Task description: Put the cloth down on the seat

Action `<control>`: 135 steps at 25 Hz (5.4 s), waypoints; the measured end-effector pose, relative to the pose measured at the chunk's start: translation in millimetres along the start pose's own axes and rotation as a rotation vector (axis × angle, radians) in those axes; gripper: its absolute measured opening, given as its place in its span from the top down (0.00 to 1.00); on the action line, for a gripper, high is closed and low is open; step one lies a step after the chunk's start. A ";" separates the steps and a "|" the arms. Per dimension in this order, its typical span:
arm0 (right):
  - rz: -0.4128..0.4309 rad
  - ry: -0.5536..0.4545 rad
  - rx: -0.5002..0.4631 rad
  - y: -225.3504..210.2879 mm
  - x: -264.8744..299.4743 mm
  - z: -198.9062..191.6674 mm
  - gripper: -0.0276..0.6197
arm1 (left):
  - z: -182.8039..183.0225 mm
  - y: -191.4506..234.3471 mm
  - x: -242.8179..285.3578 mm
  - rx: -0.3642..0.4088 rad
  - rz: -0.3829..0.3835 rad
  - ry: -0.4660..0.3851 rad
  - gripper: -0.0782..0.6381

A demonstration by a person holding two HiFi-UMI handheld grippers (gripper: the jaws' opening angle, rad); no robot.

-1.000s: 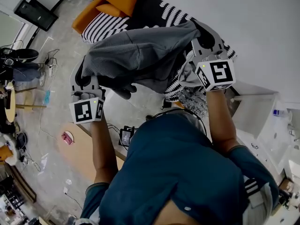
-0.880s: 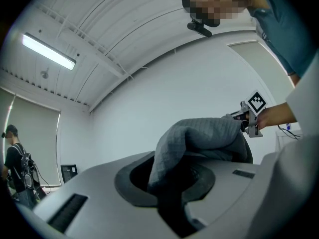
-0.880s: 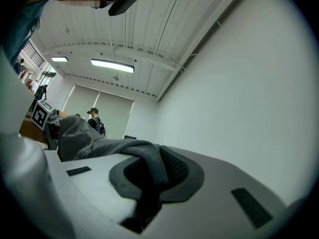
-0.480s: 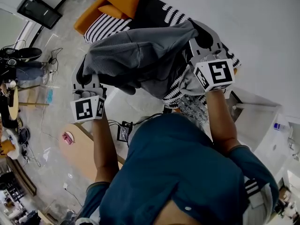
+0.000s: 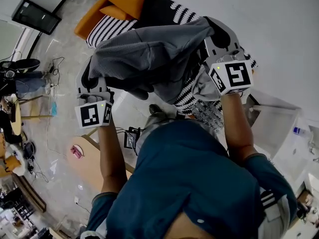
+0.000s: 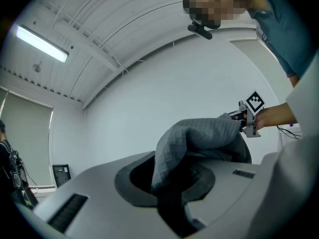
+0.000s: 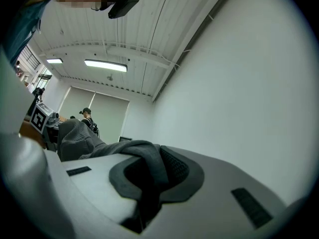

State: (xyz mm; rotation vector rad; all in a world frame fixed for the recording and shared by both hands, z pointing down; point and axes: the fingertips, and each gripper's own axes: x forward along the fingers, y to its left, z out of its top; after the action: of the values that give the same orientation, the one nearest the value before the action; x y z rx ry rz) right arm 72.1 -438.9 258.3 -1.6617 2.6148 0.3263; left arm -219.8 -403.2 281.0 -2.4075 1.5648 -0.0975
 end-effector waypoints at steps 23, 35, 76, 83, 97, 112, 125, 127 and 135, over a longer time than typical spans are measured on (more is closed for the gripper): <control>-0.199 0.037 -0.069 -14.6 110.9 -3.9 0.91 | -35.2 94.6 113.8 -0.046 -0.169 -0.075 0.81; -0.158 0.007 0.011 -68.7 153.8 -50.2 0.91 | -58.8 79.8 189.7 0.004 -0.135 -0.005 0.81; -0.311 0.170 0.058 -119.2 275.1 -233.8 0.91 | -258.6 106.9 360.6 -0.069 -0.253 0.142 0.81; -0.325 0.192 0.099 -122.2 287.8 -299.1 0.91 | -326.8 101.2 379.2 -0.076 -0.252 0.215 0.81; -0.320 0.444 0.189 -114.6 313.9 -446.9 0.91 | -465.5 96.1 407.9 -0.148 -0.297 0.424 0.80; -0.270 0.716 0.309 -94.7 332.5 -582.7 0.91 | -593.5 86.6 411.3 -0.208 -0.391 0.650 0.79; -0.272 0.957 0.437 -69.9 327.2 -685.9 0.83 | -696.2 92.5 391.9 -0.271 -0.438 0.858 0.70; -0.272 1.006 0.468 -62.8 321.5 -700.9 0.82 | -712.6 91.6 384.4 -0.282 -0.446 0.897 0.69; -0.271 1.211 0.666 -37.1 287.5 -760.0 0.76 | -761.6 87.3 354.6 -0.308 -0.473 1.013 0.66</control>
State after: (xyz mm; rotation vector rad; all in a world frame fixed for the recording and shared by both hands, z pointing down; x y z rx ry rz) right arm 49.7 -855.0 956.9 -2.1866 2.3684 -1.8390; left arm -302.8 -899.3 959.5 -3.1490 1.2890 -1.4488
